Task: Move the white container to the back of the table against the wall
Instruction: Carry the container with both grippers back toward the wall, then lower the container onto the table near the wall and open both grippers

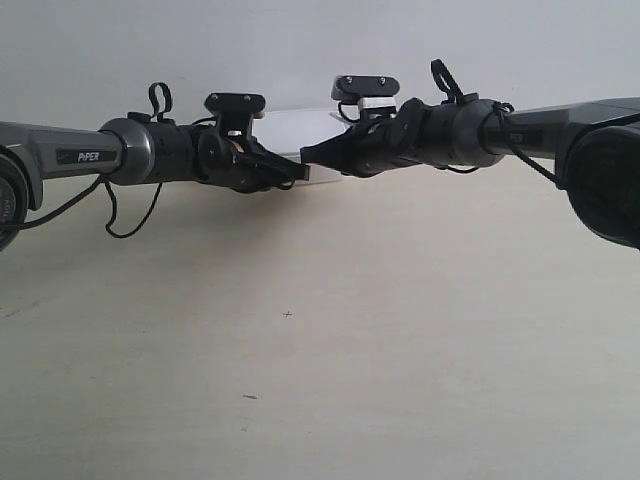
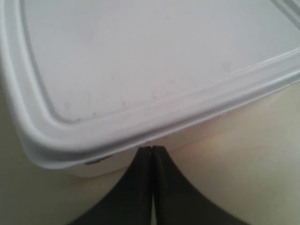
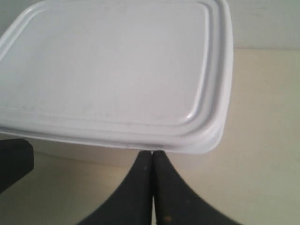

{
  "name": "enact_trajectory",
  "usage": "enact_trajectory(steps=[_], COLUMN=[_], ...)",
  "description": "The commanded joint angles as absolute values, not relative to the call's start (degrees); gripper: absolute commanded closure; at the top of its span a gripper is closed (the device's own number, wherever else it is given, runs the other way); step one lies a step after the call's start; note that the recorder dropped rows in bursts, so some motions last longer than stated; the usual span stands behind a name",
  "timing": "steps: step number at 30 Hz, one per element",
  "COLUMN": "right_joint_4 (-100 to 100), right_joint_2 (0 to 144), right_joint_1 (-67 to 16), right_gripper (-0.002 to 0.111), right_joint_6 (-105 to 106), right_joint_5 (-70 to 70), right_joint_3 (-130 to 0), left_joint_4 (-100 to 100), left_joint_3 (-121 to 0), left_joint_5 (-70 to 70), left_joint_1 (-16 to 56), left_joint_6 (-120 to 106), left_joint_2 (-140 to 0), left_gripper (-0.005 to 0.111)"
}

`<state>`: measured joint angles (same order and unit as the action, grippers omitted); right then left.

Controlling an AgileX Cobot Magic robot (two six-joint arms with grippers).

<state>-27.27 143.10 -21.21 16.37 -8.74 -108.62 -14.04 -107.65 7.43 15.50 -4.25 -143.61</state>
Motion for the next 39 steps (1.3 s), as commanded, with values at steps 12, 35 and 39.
enact_trajectory(steps=[12,35,39], right_joint_4=[-27.0,-27.0,-27.0], right_joint_2=[143.0,141.9,141.9], right_joint_1=[-20.9,-20.9,-20.9], right_gripper=[0.108,0.108,0.108], right_joint_6=[22.5,23.0,23.0], right_joint_5=[-5.4,-6.8,-6.9], right_joint_3=[-109.0,-109.0,-109.0], left_joint_4=[-13.7,-14.0,-14.0], left_joint_3=[-107.9,-107.9,-107.9], left_joint_5=[3.8,1.1,1.3], left_joint_1=[15.1,15.5,15.6], left_joint_6=[-5.6,-5.6,-5.6], left_joint_2=[-143.5,-143.7,-143.7], left_gripper=[0.107,0.107,0.107])
